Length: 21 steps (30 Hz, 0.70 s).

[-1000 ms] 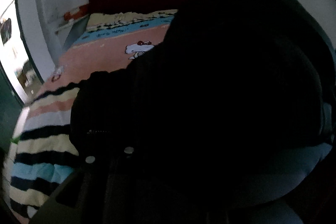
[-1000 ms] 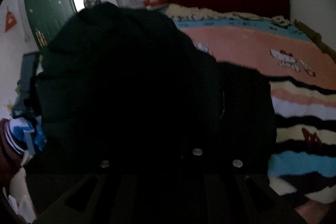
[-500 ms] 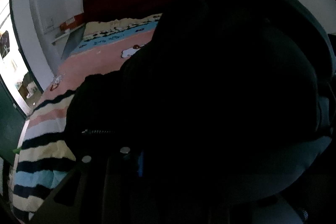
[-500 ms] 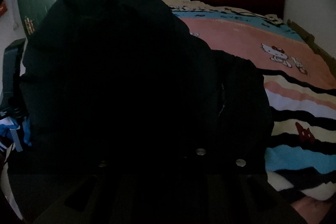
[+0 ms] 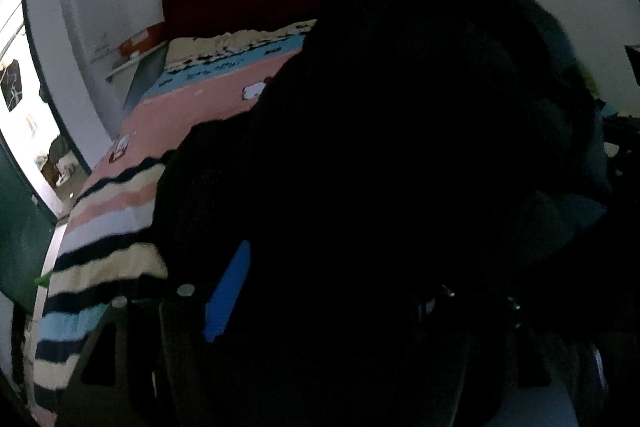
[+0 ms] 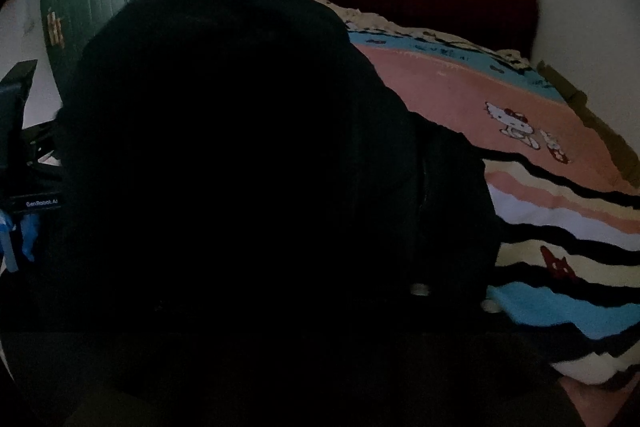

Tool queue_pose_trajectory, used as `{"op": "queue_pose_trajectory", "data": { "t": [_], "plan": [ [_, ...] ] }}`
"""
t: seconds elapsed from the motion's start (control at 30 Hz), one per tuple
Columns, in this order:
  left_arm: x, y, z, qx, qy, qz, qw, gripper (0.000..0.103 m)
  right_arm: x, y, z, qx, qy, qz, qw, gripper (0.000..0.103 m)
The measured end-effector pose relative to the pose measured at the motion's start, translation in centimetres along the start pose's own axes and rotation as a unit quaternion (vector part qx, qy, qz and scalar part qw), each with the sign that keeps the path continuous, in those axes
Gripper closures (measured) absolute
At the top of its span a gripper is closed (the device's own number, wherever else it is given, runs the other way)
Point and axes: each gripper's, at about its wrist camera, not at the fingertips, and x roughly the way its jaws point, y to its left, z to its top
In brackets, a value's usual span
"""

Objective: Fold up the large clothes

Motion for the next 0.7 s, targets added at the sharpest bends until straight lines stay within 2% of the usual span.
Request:
{"op": "queue_pose_trajectory", "data": {
  "t": [0.07,0.23,0.33,0.5,0.7],
  "plan": [
    [-0.6,0.4,-0.6,-0.008,0.004,0.000,1.0000,0.036,-0.4,-0.4,-0.6,0.006,0.002,0.005,1.000,0.048],
    [-2.5,1.5,-1.2,-0.019,0.020,0.004,0.9996,0.036,-1.9,-1.4,-2.2,0.017,0.015,0.020,1.000,0.048],
    [-3.9,2.3,0.0,-0.022,0.018,0.015,0.9995,0.036,-3.4,-2.5,-2.3,0.023,0.020,0.022,0.999,0.048],
    [-5.4,3.4,5.0,-0.037,0.001,0.023,0.9990,0.036,-5.3,-3.6,0.2,0.019,0.011,0.008,1.000,0.048],
    [-4.3,2.7,12.9,-0.055,-0.020,-0.001,0.9983,0.036,-5.4,-4.0,7.8,0.023,-0.024,0.013,0.999,0.046]
  ]
}}
